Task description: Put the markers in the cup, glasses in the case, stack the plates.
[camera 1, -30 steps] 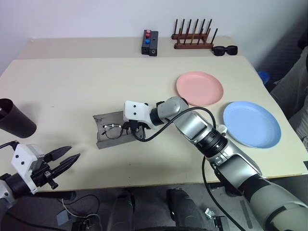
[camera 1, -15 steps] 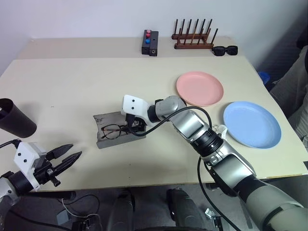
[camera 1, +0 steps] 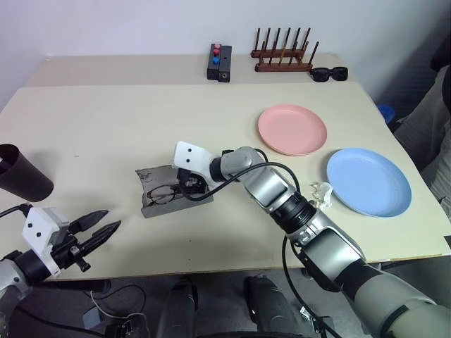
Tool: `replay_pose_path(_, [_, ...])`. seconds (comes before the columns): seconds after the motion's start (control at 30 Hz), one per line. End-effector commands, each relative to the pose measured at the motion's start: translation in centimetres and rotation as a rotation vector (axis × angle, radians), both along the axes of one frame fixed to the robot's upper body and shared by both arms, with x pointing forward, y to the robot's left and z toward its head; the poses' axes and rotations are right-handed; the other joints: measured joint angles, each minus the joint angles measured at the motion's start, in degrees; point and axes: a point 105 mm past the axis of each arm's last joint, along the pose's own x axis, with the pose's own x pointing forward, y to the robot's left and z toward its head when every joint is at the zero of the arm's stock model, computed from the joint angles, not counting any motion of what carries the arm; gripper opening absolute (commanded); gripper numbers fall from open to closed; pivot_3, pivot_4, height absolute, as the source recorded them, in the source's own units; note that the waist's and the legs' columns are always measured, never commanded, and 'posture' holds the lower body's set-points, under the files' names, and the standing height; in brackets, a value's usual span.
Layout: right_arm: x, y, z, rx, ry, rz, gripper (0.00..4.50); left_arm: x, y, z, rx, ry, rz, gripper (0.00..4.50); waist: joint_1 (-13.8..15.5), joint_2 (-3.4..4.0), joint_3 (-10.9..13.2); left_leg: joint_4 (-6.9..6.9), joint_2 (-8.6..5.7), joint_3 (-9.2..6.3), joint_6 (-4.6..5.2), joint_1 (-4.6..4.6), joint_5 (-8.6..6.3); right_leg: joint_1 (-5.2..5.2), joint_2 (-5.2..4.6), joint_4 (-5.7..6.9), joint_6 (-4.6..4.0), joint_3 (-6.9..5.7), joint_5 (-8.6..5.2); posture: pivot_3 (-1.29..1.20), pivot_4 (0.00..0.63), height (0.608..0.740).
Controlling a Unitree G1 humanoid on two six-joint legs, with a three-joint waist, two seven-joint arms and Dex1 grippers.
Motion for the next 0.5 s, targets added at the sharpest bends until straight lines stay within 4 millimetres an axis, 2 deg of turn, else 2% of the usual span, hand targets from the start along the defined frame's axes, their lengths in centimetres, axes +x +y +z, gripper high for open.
replay_pose_path(0.03, [0.4,-0.1,0.9,0.030,-0.036,-0.017,3.41,0.0,-0.5,0.5,0.001,-0.025,-0.019,1.87,0.00,0.00,0.00,0.00,0.00,0.00,0.00,0.00,0.00,0.00,0.00,0.00,0.00,0.00,0.00,0.00,0.150,0.740])
replay_pose_path(0.17, [0.9,-0.2,1.6,0.048,-0.071,-0.030,3.41,0.1,-0.7,0.5,-0.002,-0.029,-0.020,1.87,-0.02,0.00,0.00,0.00,0.00,0.00,0.00,0.00,0.00,0.00,0.00,0.00,0.00,0.00,0.00,0.00,0.150,0.740])
replay_pose_path(0.3, [0.1,-0.3,3.0,0.097,-0.089,0.039,3.41,0.3,-0.7,0.6,-0.005,-0.036,-0.020,1.87,0.00,0.00,0.00,0.00,0.00,0.00,0.00,0.00,0.00,0.00,0.00,0.01,0.00,0.00,0.00,0.00,0.150,0.740])
replay_pose_path(0.43, [-2.4,-0.5,3.6,0.125,-0.071,0.182,3.41,0.3,-0.6,0.6,-0.006,-0.037,-0.018,1.87,0.01,0.00,0.00,0.00,0.00,0.00,0.00,0.00,0.00,0.01,0.00,0.01,0.01,0.00,0.00,0.00,0.150,0.740])
replay_pose_path(0.5, [-3.7,-0.5,3.1,0.115,-0.069,0.245,3.41,0.3,-0.6,0.6,-0.007,-0.037,-0.016,1.87,0.00,0.00,0.00,0.00,0.00,-0.01,0.01,0.00,0.01,0.01,0.00,0.02,0.01,0.00,0.00,0.00,0.150,0.740])
